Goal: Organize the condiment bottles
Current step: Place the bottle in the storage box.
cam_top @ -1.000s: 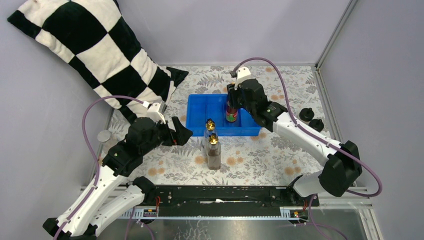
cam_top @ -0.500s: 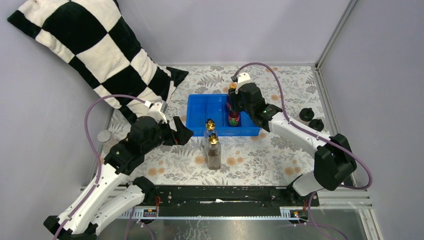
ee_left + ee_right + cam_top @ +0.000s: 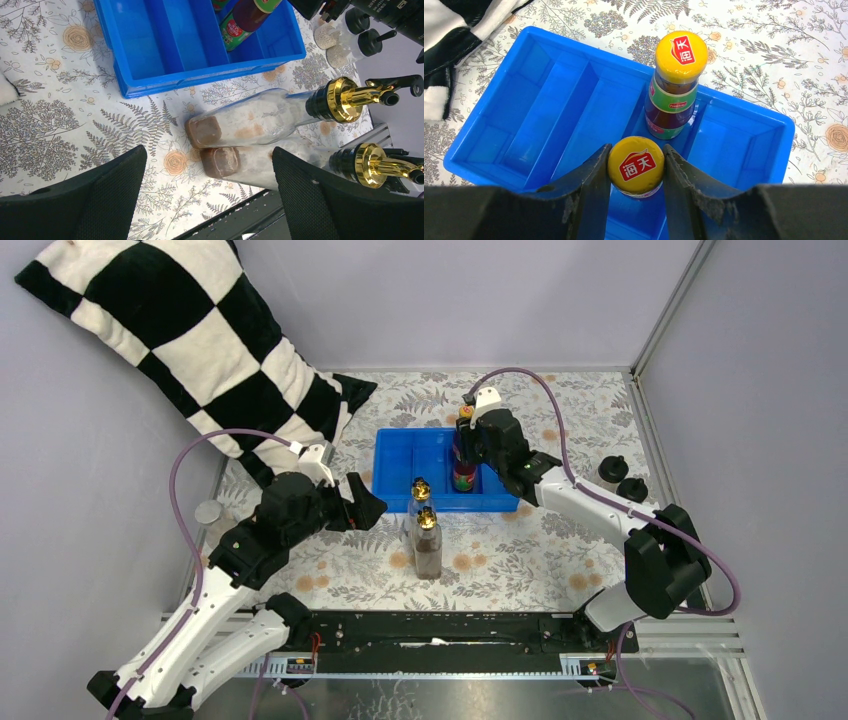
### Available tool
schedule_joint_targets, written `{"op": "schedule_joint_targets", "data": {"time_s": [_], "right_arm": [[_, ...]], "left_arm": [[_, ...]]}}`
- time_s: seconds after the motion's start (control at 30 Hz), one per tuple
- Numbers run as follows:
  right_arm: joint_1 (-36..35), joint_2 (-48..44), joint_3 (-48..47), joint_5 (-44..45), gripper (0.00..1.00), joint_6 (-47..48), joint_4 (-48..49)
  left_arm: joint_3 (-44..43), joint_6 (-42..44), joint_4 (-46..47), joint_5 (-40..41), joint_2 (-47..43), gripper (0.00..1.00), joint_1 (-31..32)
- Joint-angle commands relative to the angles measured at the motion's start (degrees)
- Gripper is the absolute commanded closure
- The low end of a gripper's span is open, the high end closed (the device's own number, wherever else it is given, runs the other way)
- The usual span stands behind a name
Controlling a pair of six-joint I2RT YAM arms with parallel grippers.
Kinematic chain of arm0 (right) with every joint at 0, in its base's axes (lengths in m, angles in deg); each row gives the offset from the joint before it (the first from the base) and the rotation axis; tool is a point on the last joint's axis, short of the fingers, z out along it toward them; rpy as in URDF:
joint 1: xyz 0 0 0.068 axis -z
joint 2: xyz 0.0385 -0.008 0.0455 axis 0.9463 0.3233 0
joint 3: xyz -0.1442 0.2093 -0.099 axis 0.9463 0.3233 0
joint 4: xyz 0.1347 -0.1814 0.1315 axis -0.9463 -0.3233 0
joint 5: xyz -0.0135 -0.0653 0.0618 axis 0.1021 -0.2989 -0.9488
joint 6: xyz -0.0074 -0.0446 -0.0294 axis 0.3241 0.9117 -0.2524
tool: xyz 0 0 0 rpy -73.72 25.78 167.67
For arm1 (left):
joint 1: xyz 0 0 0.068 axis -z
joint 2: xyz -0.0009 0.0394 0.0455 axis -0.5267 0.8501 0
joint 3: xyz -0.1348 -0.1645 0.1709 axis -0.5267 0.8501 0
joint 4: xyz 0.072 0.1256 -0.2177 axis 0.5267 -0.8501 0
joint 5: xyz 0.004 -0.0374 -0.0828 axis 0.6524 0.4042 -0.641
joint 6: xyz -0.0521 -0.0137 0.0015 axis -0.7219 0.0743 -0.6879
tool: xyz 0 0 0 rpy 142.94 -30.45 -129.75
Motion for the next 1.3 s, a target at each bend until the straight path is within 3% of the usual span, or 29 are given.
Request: {"op": "schedule_joint_targets", "data": {"time_s": [0.0, 0.2, 0.33, 0.5, 0.77, 1.0, 1.27], "right_arm": [[0.3, -1.2, -0.7, -0.7, 0.62, -0.9, 5.3], [0.3, -1.4, -0.7, -0.6, 0.32, -0.7, 4.3], [0.2, -2.0, -0.6, -0.6, 0.31, -0.7, 3.8], [0.2, -3.5, -0.4, -0.2, 0.2, -0.7, 3.0], [0.2, -6.3, 0.8, 1.2, 0.16, -0.7, 0.7], [0.2, -12.8, 2.1, 3.5, 0.15, -3.3, -4.8], [0.3, -23.4, 4.8, -0.4, 0.07, -7.4, -15.0]], "left_arm": [[0.8, 1.0, -0.2, 0.8, 0.0, 0.01, 0.4], [0.8, 1.0, -0.1, 0.6, 0.3, 0.01, 0.4], [0.8, 1.0, 0.1, 0.6, 0.3, 0.01, 0.4], [0.8, 1.1, 0.3, 0.5, 0.5, 0.01, 0.4], [0.9, 1.1, 0.3, 0.4, 0.2, 0.01, 0.4], [1.1, 1.0, 0.2, 0.5, -0.9, 0.01, 0.4], [0.7, 1.3, 1.6, -2.0, 1.6, 0.01, 0.4]]}}
